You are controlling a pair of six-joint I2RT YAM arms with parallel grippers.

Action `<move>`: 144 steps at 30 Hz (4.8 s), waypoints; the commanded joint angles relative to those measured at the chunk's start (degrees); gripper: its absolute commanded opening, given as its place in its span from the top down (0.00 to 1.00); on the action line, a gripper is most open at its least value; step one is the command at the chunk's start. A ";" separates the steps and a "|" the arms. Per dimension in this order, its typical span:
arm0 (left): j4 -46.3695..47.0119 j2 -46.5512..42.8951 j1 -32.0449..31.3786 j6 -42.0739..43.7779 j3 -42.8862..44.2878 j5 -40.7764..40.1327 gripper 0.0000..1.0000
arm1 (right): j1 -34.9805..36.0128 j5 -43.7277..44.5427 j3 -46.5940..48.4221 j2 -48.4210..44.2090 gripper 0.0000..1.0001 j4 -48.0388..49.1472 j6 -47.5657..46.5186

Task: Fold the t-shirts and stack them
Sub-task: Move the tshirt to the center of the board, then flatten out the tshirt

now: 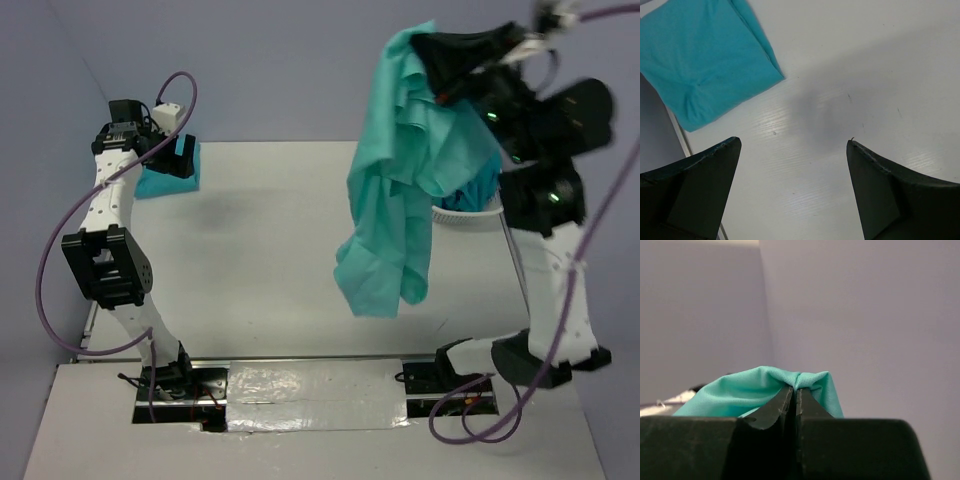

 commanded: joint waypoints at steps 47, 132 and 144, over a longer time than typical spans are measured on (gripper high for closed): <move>5.44 16.83 -46.14 2.48 -10.33 -12.34 0.10 | 24.90 13.29 -88.67 -11.53 0.21 -3.42 16.16; -5.65 -25.98 -26.88 7.66 -38.80 -10.83 0.01 | 25.87 26.37 -80.86 1.65 0.26 -15.90 35.58; 10.28 -22.19 -32.07 2.48 -44.53 -16.84 0.01 | 31.76 25.41 -82.79 3.68 0.27 -18.62 38.22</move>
